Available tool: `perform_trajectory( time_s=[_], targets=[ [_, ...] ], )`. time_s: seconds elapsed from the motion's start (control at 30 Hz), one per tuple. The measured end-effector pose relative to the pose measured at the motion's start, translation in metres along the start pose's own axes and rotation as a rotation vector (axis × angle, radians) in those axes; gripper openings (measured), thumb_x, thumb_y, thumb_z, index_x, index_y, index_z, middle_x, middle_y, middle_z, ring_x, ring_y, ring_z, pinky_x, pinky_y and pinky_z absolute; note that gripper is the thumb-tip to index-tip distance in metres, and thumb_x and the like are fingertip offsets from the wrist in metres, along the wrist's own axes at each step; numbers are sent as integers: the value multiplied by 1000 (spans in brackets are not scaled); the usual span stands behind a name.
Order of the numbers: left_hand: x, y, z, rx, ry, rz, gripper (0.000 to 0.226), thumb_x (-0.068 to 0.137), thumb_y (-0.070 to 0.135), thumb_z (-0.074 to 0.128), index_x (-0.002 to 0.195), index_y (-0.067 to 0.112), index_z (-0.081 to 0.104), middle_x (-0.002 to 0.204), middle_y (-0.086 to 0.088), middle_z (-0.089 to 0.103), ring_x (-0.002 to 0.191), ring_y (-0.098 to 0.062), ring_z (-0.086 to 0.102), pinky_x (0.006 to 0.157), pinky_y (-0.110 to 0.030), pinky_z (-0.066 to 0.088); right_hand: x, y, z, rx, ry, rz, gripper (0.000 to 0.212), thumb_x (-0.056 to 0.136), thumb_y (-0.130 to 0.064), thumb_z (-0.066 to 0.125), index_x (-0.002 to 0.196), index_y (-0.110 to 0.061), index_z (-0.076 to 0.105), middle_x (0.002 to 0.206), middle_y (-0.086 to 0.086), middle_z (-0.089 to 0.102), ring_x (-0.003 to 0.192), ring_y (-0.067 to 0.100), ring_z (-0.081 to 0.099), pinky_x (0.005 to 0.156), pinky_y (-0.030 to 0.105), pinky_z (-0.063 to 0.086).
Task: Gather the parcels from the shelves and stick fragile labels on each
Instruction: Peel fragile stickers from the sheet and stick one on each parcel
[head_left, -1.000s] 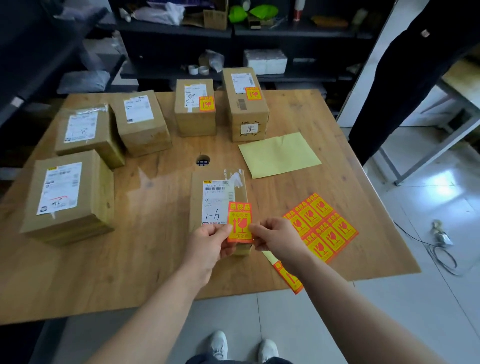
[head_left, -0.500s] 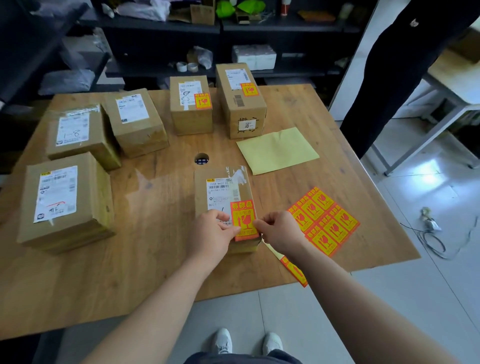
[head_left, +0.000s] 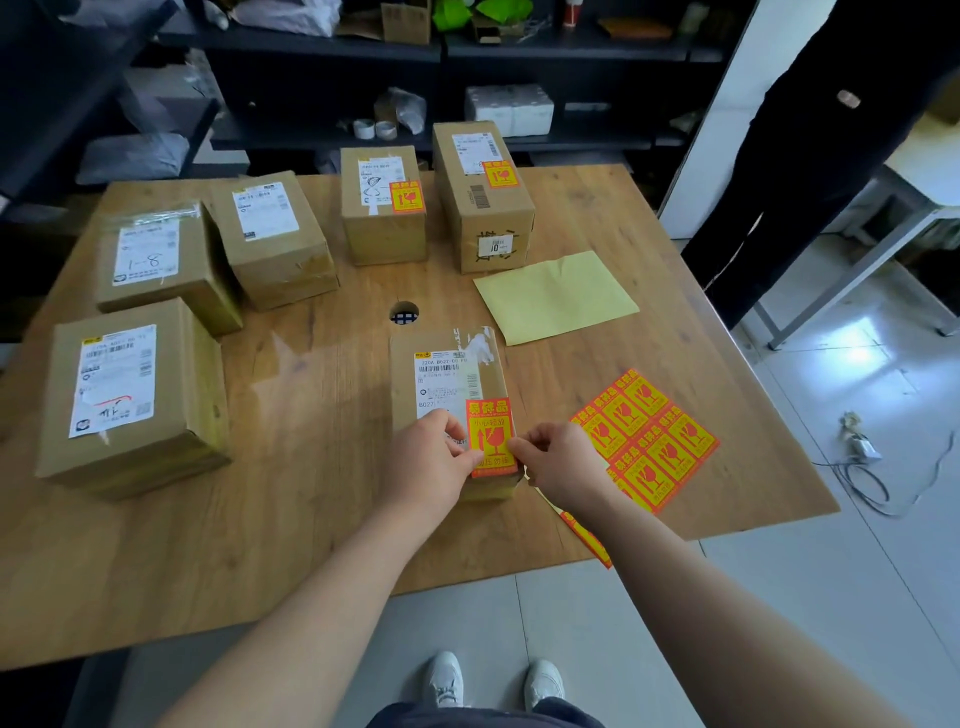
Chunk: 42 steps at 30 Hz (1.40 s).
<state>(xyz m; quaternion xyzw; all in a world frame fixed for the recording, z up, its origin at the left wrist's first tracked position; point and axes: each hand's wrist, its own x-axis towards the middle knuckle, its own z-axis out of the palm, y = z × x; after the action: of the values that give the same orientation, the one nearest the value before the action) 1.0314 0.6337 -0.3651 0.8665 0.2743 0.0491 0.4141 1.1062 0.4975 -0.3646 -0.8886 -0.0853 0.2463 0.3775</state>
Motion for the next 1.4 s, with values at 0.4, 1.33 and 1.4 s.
perform_trajectory(
  time_s=[0.4,1.33,1.4],
  targets=[
    [1,1,0,106,-14,5,25,76,29,78,81,21,54,70,8,61,63,-4,55,51,-17,34,2,2,1,-10,-27,5,21,94,-31,57,83,-16,67,69,-5,64,64,10,60,51,20,45],
    [1,-40,10,532,162,479,39,85,31,66,124,31,61,93,-1,50,88,-22,50,72,-35,37,0,18,6,-614,143,-527,37,99,-38,43,134,-31,53,105,-1,48,78,11,51,58,20,37],
    [3,-40,8,619,105,424,44,92,42,51,135,36,48,101,1,45,95,-20,43,78,-37,33,4,19,4,-690,125,-527,43,100,-42,37,141,-32,43,106,0,44,77,11,46,59,23,38]
  ],
)
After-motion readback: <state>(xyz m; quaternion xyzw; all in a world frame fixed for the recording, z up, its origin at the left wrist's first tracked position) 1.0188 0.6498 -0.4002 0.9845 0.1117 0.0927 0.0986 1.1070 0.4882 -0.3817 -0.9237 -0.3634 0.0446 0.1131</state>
